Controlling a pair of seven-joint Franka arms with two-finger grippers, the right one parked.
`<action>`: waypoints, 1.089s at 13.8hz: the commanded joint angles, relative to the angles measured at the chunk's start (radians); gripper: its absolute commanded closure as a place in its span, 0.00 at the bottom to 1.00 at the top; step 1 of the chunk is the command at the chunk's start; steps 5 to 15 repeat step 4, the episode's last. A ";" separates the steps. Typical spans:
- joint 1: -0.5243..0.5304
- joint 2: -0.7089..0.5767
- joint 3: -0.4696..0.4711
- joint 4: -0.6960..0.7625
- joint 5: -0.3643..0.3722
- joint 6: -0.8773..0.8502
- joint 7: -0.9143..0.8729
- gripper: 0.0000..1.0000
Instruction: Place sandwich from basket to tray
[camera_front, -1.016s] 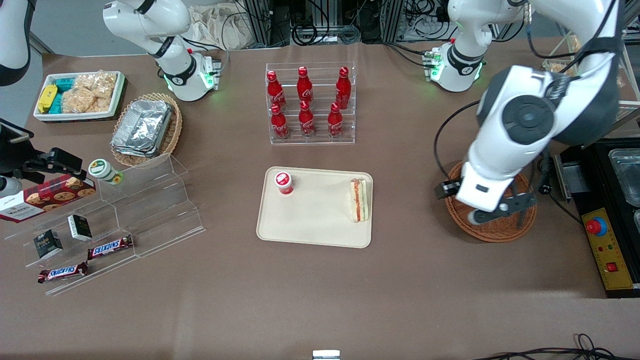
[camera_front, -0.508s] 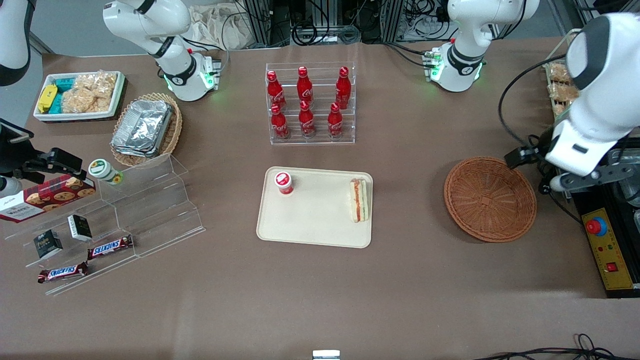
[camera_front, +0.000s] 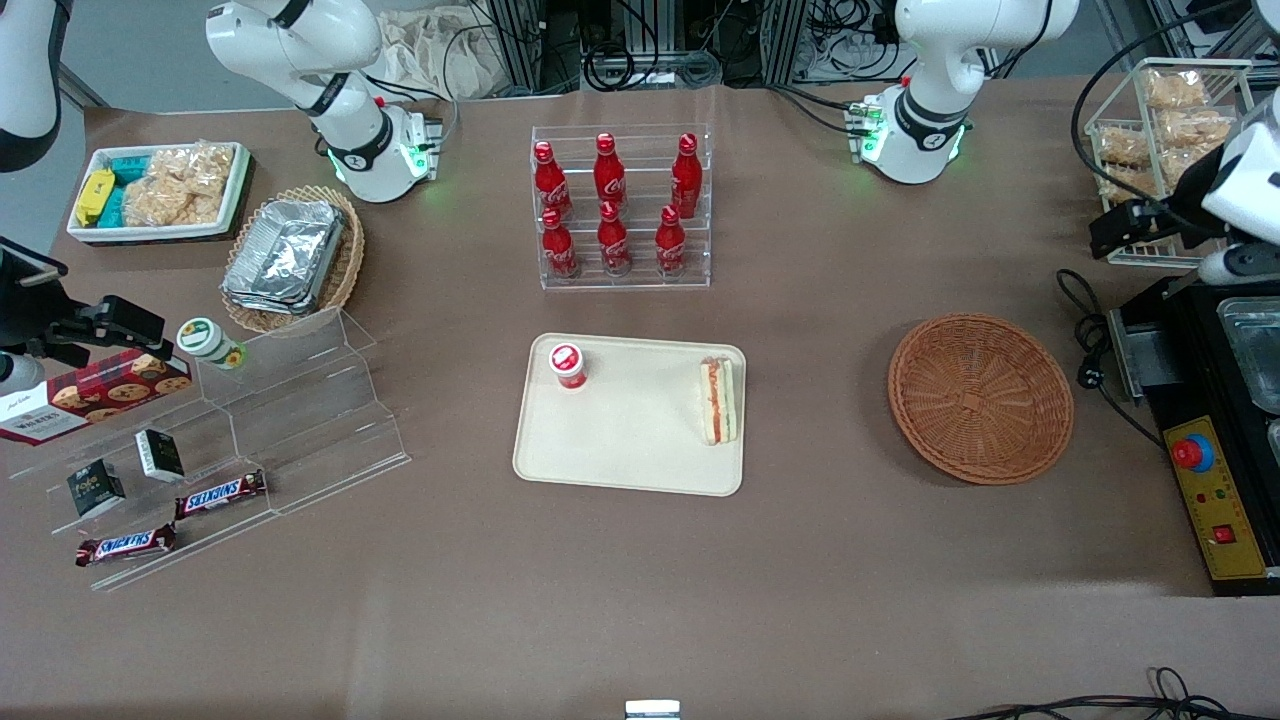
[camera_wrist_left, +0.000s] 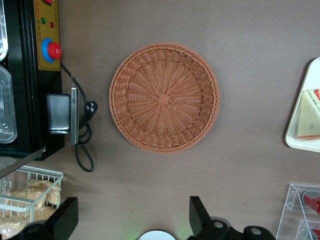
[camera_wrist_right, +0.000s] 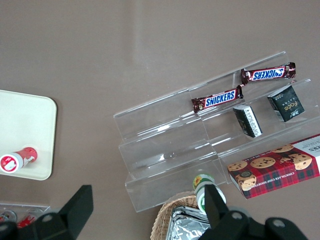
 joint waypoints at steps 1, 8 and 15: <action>0.009 -0.064 0.001 -0.069 -0.017 0.023 0.021 0.00; 0.007 -0.048 -0.002 -0.054 -0.003 0.024 0.045 0.00; 0.007 -0.048 -0.002 -0.054 -0.003 0.024 0.045 0.00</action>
